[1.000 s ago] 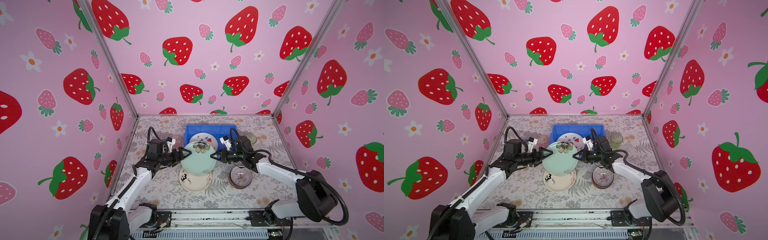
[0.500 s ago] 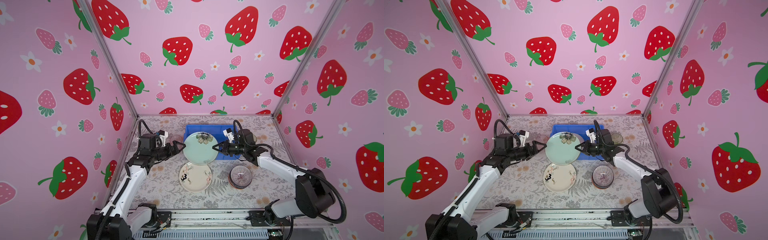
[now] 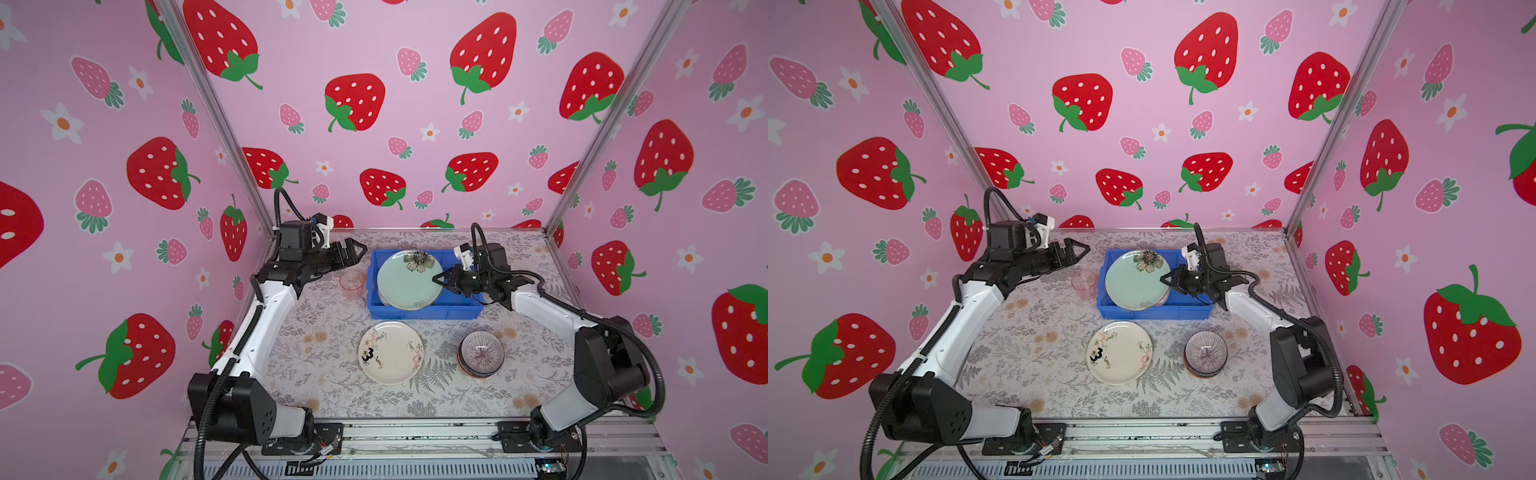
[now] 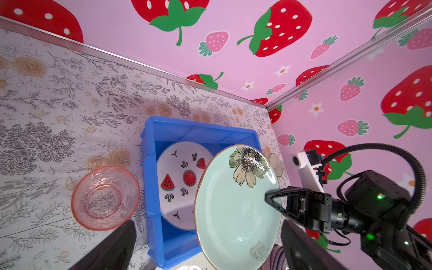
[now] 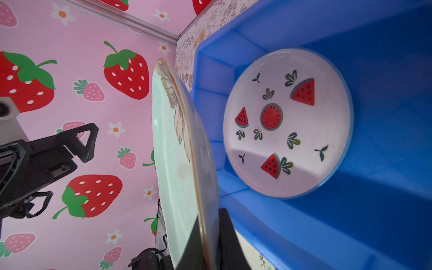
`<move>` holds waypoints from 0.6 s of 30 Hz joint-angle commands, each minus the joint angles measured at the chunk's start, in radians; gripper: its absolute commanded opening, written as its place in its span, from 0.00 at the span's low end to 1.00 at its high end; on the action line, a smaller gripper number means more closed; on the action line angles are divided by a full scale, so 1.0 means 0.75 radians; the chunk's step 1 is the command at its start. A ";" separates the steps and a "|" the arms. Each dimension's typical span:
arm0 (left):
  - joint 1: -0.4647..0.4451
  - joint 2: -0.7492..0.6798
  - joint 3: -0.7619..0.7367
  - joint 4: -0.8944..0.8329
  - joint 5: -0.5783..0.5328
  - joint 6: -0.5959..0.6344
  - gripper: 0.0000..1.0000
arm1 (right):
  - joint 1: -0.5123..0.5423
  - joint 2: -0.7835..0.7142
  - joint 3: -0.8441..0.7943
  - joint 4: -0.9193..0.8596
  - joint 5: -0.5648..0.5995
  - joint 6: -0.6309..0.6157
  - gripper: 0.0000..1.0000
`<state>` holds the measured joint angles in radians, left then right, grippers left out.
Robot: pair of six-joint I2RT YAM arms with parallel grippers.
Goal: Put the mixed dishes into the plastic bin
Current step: 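Carry the flower plate over the blue bin and lower it in with both grippers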
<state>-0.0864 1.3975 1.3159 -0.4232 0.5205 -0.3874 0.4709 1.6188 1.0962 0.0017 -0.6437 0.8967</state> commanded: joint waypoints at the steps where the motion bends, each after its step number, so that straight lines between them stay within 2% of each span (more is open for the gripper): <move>1: -0.002 0.007 -0.001 -0.018 -0.085 0.080 0.99 | -0.008 0.016 0.103 0.087 -0.026 -0.006 0.00; 5: 0.000 -0.011 -0.048 0.016 -0.070 0.078 0.99 | -0.012 0.077 0.155 0.087 -0.004 -0.010 0.00; 12: 0.000 -0.044 -0.058 -0.043 -0.163 0.141 0.99 | -0.024 0.188 0.222 0.090 -0.010 -0.022 0.00; 18: 0.013 -0.045 -0.063 -0.040 -0.166 0.139 0.99 | -0.027 0.263 0.273 0.103 -0.009 -0.010 0.00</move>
<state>-0.0826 1.3762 1.2755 -0.4316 0.4088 -0.3061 0.4557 1.8252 1.2415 -0.0166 -0.6094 0.8822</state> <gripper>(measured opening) 0.991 0.110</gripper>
